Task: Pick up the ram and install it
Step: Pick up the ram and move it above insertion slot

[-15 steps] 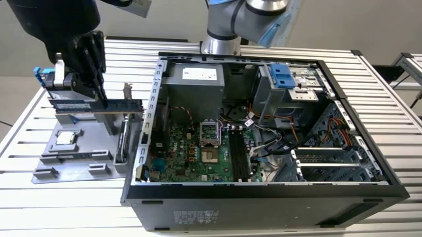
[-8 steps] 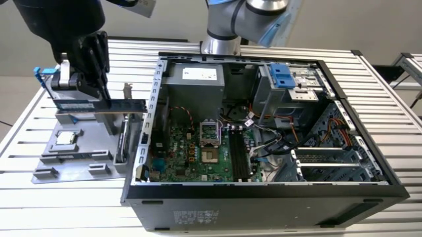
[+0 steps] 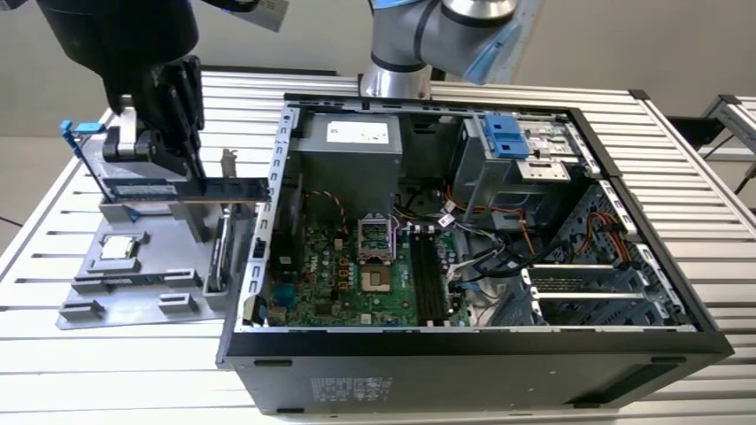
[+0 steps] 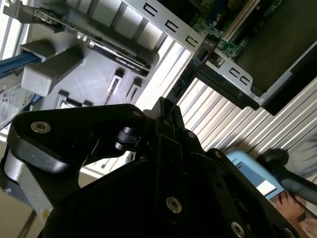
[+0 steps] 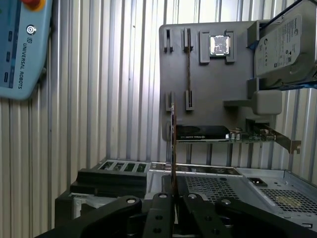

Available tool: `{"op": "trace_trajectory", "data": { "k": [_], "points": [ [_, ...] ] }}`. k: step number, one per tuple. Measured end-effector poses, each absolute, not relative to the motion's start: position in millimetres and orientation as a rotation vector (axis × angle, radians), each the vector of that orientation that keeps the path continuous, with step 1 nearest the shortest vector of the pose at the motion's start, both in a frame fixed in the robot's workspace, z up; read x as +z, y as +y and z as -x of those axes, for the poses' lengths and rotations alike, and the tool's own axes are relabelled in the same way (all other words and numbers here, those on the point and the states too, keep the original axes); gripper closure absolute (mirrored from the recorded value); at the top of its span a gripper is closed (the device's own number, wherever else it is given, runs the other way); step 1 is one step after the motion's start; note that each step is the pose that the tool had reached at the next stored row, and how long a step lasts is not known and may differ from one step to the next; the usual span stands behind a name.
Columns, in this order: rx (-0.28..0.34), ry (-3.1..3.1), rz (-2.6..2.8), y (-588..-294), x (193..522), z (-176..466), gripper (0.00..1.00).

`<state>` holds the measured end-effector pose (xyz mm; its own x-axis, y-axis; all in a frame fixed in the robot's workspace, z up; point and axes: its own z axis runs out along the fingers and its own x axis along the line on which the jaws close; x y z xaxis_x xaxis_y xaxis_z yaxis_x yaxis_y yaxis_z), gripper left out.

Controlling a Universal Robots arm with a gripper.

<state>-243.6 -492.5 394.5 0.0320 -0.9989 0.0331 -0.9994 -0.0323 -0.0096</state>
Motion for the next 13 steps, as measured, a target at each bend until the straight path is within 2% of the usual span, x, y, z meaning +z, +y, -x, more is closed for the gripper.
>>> {"op": "trace_trajectory", "data": {
  "k": [13],
  "points": [
    [0.048,-2.174,-2.245,-492.0,394.6,233.2,1.0]
  ]
}}
